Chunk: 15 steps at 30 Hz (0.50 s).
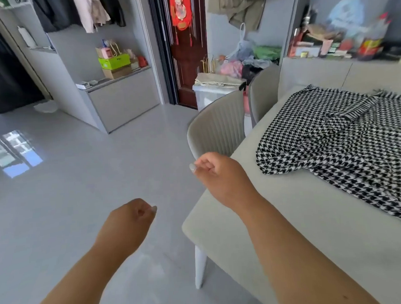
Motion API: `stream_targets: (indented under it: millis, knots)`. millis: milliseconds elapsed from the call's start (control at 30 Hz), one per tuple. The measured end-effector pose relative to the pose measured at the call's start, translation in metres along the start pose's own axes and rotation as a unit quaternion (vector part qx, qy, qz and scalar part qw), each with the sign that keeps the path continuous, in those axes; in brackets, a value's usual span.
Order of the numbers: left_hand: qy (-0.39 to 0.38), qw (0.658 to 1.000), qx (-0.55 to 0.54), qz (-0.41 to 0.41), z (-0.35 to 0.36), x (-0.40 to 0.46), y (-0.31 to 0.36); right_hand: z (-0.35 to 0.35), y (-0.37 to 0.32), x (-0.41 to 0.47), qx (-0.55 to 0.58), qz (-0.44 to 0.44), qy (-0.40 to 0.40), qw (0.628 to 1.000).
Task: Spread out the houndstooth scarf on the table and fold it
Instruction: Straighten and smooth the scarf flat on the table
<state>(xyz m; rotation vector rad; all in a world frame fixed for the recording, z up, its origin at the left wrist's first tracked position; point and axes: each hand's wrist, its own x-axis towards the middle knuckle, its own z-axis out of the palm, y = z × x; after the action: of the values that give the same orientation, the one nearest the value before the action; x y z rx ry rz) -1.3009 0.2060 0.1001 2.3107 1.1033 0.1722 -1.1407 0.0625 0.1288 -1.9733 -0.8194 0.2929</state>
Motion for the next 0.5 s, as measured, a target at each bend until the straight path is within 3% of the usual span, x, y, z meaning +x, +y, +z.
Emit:
stream_targets:
  millis: [500]
  knots:
    - [-0.081, 0.987, 0.003, 0.141, -0.018, 0.255, 0.030, 0.026, 0.009, 0.190, -0.038, 0.094, 0.110, 0.989]
